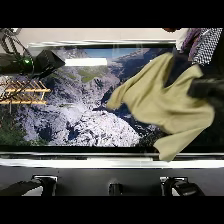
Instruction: Fold the clothes and pants, and hang the long-sleeved shirts on hangers.
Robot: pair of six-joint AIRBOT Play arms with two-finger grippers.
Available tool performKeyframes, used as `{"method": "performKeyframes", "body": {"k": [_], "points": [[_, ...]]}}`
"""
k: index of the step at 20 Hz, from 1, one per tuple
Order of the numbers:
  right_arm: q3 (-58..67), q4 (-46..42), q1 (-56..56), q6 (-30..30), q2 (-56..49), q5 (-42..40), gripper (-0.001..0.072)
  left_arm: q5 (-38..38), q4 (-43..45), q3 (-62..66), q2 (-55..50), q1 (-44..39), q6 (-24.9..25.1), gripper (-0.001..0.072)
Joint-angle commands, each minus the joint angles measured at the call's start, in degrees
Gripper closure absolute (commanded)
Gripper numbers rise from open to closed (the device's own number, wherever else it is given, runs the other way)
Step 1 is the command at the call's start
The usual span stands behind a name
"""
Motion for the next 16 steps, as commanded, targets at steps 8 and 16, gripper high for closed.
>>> {"method": "performKeyframes", "body": {"k": [8, 16], "points": [[15.8, -43.3, -0.1, 17.9, -5.2, 6.0, 0.0696, -0.6, 0.1, -0.3, -0.2, 0.1, 0.1, 0.0172], [18.1, -47.3, -22.2, 22.3, -9.3, -1.7, 0.0696, -2.8, 0.1, -0.3, -0.9, 0.1, 0.1, 0.0173]]}}
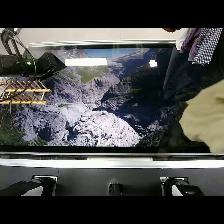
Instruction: Fold the clothes and pants, and hang the long-sleeved shirts on hangers.
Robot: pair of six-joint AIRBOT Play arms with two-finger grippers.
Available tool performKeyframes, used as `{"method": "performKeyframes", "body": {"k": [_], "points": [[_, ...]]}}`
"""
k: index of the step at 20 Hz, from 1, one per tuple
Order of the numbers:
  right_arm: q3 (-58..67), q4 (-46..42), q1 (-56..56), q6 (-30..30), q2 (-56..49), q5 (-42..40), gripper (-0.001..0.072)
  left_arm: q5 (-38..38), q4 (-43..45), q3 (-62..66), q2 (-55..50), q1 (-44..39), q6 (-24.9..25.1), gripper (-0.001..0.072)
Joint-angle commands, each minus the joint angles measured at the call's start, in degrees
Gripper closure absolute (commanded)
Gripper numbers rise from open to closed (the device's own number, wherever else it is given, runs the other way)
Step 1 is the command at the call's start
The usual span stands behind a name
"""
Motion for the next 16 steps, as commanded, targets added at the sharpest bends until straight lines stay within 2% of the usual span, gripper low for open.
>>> {"method": "performKeyframes", "body": {"k": [1, 7, 16], "points": [[1.9, -2.0, -10.8, 1.4, -1.9, -4.5, 0.0696, -1.8, 0.0, 0.0, -0.4, 0.0, 0.0, 0.0173], [8.9, -0.5, -24.5, 4.3, -7.1, -9.1, 0.0696, -3.0, 0.0, 0.0, -0.6, 0.0, 0.0, 0.0173], [20.5, 1.2, -35.2, 9.9, -16.7, -16.0, 0.0696, -3.0, 0.0, 0.0, -0.6, 0.0, 0.0, 0.0173]]}}
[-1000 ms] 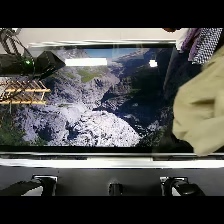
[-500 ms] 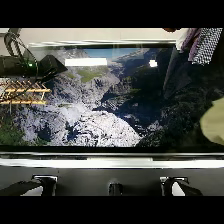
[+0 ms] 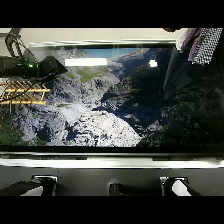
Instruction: Fold the clothes and pants, and hang the long-sleeved shirts on hangers.
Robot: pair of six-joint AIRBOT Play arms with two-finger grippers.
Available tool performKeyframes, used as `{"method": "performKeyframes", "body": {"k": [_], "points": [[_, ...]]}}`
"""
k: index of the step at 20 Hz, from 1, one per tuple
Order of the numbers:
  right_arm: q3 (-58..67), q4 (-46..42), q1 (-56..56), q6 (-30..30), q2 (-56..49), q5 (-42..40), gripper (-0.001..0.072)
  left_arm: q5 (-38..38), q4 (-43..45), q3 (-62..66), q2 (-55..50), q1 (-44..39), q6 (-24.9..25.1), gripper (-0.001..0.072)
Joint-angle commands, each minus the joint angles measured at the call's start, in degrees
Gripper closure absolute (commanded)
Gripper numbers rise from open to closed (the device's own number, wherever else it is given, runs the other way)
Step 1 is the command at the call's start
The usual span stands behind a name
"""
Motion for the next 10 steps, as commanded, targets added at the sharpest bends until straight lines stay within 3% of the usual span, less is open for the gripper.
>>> {"method": "performKeyframes", "body": {"k": [1, 10], "points": [[4.5, 1.1, -4.0, 2.2, -3.7, -3.0, 0.0696, 0.0, 0.0, 0.0, 0.0, 0.0, 0.0, 0.0173], [5.2, 4.4, -15.4, 11.2, -7.0, -8.1, 0.0696, -0.7, 0.0, 0.0, 0.0, 0.0, 0.0, 0.0173]]}}
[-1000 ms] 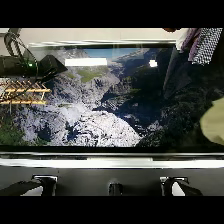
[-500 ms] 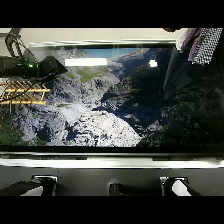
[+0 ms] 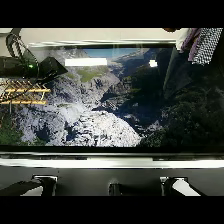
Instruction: Fold the clothes and pants, and hang the long-sleeved shirts on hangers.
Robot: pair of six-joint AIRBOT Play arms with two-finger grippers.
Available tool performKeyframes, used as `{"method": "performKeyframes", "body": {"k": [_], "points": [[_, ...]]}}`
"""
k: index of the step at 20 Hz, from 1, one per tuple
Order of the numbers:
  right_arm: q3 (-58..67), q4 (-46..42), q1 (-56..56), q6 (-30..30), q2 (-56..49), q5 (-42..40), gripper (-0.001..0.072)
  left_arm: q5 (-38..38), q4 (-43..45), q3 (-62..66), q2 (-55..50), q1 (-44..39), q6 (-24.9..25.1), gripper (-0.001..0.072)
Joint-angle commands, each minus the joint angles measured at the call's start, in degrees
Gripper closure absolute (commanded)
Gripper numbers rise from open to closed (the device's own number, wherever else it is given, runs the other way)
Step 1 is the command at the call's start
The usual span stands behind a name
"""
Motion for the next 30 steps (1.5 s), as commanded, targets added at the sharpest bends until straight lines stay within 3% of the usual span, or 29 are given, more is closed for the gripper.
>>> {"method": "performKeyframes", "body": {"k": [1, 5, 14, 15, 17, 18, 22, 25, 30], "points": [[0.3, 1.7, -4.3, 3.2, -1.3, -2.6, 0.0696, -0.2, 0.0, 0.0, 0.0, 0.0, -0.2, 0.0173], [0.3, 6.9, -7.5, 3.1, -2.6, -5.5, 0.0695, -0.5, -0.3, 0.0, 0.0, 0.0, -1.7, 0.0173], [0.3, 7.1, -7.5, 2.7, -4.0, -2.3, 0.0689, -0.5, -0.7, 0.0, 0.0, -1.3, -1.7, 0.0172], [0.3, 7.3, -7.5, 2.7, -3.6, -1.3, 0.0633, -0.5, -0.7, 0.0, 0.0, -1.4, -1.7, 0.0172], [0.3, 9.1, -7.5, 2.7, -2.2, 2.1, 0.0391, -0.5, -0.7, 0.0, 0.1, -1.4, -1.7, 0.0172], [0.3, 9.7, -7.5, 2.7, -1.4, 3.7, 0.0342, -0.5, -0.7, 0.0, 0.1, -1.4, -1.7, 0.0172], [0.3, 10.8, -7.5, 2.6, 3.2, 10.1, 0.0321, -0.5, -0.6, 0.0, 0.1, -1.4, -1.4, 0.0172], [0.3, 14.5, -7.5, -2.9, 7.7, 11.9, 0.0081, -0.5, -0.6, 0.0, 0.1, -1.4, -1.5, 0.0172], [0.3, 16.1, -7.5, -6.1, 15.0, 8.9, 0.004, -0.5, -0.6, 0.0, 0.5, -1.1, -1.3, 0.0172]]}}
